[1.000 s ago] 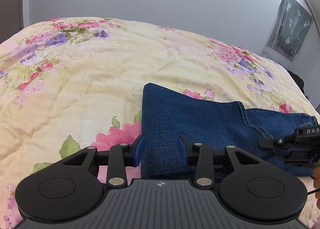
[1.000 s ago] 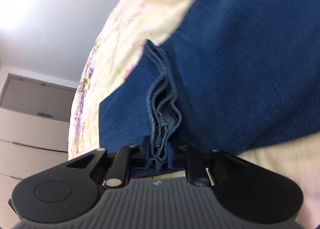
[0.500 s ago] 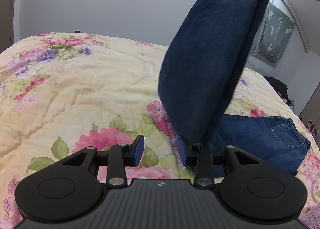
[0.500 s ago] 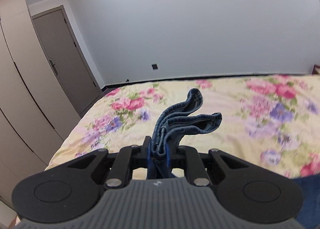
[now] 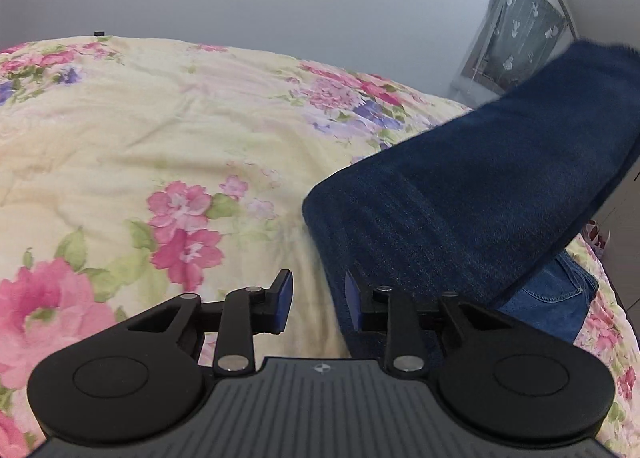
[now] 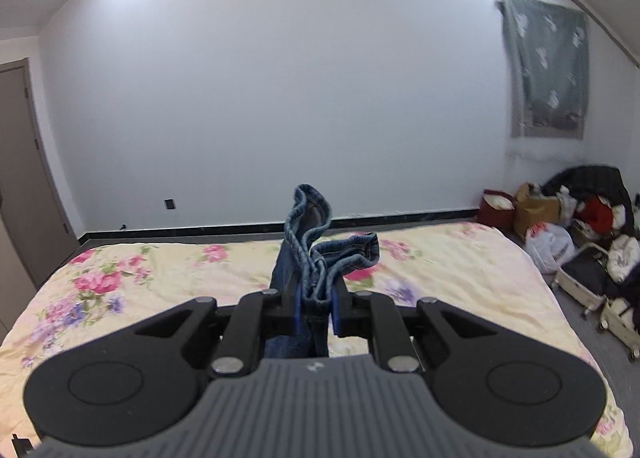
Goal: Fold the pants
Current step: 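Fold the held leg over toward the waistband with the right tool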
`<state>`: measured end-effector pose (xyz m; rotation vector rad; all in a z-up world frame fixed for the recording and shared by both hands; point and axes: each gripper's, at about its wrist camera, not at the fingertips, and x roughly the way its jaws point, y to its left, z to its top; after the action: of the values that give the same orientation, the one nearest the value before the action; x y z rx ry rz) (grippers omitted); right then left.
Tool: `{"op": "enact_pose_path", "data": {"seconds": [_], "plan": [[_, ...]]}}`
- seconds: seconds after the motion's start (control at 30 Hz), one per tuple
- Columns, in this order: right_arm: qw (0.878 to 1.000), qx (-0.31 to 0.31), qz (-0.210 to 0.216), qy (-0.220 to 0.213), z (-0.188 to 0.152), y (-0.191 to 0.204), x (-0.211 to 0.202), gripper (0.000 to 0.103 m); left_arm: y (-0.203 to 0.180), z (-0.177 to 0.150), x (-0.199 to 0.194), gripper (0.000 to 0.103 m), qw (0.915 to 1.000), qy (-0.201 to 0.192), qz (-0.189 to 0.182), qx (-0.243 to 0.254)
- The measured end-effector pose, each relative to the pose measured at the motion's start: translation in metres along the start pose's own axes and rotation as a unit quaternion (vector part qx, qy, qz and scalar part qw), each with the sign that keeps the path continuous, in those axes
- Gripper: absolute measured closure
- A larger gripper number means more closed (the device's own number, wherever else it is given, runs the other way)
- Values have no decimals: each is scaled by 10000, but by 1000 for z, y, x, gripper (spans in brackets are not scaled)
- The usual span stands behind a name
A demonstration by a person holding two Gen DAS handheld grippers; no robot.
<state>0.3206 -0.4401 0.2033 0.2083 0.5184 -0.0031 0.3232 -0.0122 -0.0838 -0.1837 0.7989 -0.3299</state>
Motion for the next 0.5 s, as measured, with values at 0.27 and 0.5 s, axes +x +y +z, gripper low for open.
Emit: {"op": "enact_pose_path", "data": {"seconds": [0.27,0.5], "plan": [[9687,1469,-1133,1652,-181,-220,115,94,-48,-7,77,76,9975,498,-57,502],[9575,1936,-937,1924,-248,-265,139,94,-65,-30,112,77,9896,905,345,1062]]}}
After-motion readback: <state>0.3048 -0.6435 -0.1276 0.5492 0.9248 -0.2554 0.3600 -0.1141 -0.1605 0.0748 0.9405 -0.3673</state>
